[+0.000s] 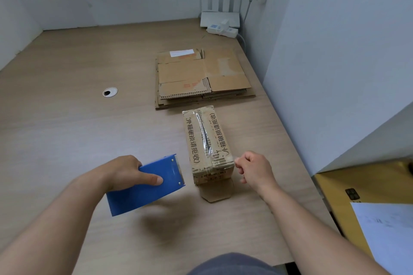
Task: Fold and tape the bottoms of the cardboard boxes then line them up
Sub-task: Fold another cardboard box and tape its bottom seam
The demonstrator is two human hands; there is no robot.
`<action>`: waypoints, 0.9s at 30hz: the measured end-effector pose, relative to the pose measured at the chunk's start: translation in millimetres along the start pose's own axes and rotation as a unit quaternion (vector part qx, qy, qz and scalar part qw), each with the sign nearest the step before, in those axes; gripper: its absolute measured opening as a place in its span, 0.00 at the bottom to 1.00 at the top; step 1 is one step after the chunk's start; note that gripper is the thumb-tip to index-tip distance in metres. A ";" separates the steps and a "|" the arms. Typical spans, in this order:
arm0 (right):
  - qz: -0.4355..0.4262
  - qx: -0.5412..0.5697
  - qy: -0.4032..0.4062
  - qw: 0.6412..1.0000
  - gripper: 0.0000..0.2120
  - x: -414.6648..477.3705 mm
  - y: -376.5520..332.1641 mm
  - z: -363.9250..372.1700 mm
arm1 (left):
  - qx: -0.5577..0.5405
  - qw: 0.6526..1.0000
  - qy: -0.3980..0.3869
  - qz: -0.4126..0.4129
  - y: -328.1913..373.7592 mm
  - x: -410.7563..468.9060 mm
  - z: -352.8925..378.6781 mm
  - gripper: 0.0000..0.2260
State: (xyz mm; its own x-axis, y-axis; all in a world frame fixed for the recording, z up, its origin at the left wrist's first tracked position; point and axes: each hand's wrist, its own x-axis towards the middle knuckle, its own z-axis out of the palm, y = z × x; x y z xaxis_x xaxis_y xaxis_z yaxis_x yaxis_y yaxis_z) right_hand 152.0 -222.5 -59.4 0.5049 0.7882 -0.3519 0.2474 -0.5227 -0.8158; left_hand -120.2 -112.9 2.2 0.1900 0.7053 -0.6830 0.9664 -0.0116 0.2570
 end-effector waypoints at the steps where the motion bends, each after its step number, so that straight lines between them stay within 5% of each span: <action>1: 0.002 0.007 -0.005 1.000 0.10 0.4 0.4 0.7 | -0.002 1.000 -0.002 -0.004 2.0 3.6 1.9 0.20; 6: 0.068 0.067 -0.044 0.994 0.11 7.1 5.8 3.7 | 0.006 1.000 -0.014 -0.016 16.2 17.7 14.3 0.21; 9: 0.105 -0.166 -0.077 0.977 0.05 6.2 23.6 10.2 | 0.015 1.000 -0.014 -0.013 23.1 22.1 18.9 0.22; 11: 0.083 -0.218 -0.027 0.972 0.05 3.9 27.8 12.5 | 0.031 0.999 -0.008 -0.007 27.3 22.2 19.2 0.22; 15: -0.007 -0.144 0.100 0.985 0.14 9.0 -3.1 0.7 | 0.040 0.999 -0.013 -0.002 32.3 23.4 23.7 0.22; 19: -0.076 -0.287 0.008 0.955 0.19 11.2 -14.8 6.8 | 0.028 1.000 -0.013 -0.004 36.0 21.9 26.7 0.23; 27: -0.058 -0.201 0.007 0.978 0.15 18.0 -8.5 13.4 | 0.031 0.996 0.004 -0.078 46.5 -4.4 19.3 0.19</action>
State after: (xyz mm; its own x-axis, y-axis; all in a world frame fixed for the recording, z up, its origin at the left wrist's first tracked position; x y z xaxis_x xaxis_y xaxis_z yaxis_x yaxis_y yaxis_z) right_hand 147.8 -199.6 -64.9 0.4645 0.8470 -0.2583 0.6075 -0.5171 -0.6030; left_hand -72.8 -130.3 4.0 0.0348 0.7072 -0.7061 0.9929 0.0561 0.1052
